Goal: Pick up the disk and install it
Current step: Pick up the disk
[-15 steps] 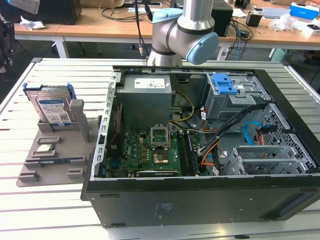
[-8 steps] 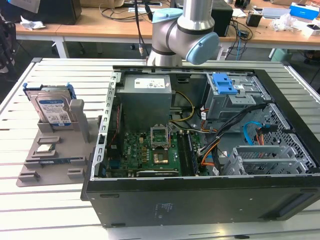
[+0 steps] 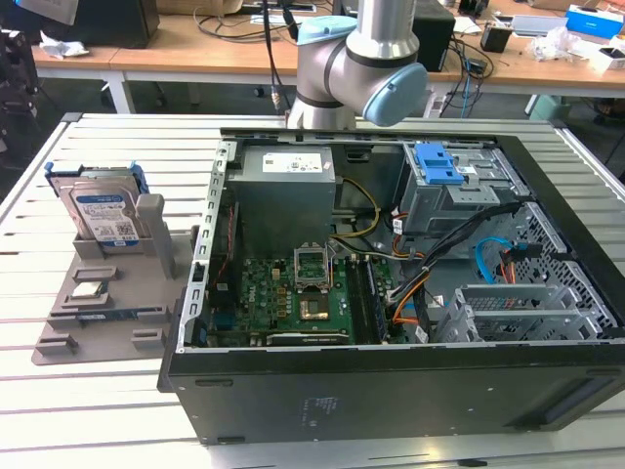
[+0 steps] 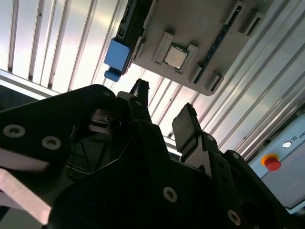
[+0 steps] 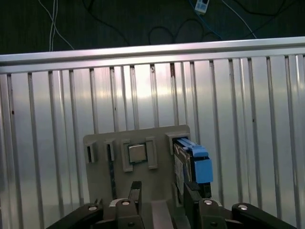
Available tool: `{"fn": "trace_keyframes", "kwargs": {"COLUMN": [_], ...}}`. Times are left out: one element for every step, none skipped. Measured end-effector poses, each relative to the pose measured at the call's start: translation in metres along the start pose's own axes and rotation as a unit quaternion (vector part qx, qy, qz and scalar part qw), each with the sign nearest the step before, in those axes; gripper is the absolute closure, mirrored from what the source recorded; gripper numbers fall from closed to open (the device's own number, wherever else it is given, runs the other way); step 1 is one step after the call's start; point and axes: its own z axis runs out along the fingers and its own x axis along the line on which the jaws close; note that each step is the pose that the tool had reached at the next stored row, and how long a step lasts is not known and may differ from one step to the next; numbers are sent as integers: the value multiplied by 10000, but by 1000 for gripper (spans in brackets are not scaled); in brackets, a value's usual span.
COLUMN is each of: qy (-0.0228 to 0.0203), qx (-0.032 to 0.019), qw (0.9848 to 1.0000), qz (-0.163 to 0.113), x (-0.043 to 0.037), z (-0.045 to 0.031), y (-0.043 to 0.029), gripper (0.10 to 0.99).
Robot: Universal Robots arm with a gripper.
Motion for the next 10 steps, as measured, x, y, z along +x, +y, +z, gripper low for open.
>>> {"fn": "trace_keyframes", "kwargs": {"qy": [0,0,0,0,0,0,0,0,-1,0], "qx": [0,0,0,0,0,0,0,0,0,0], "qw": [10000,10000,10000,10000,10000,10000,10000,10000,10000,10000], "qz": [-1,-1,-1,-1,-1,-2,-2,-2,-2,-2], "x": [-126,-159,-170,-181,-191,-200,-211,-215,-219,-220], "z": [6,7,8,8,9,9,10,12,17,22], "y": [7,8,8,9,9,9,10,10,10,10], "gripper": [608,608,608,608,608,608,608,608,608,608]}}
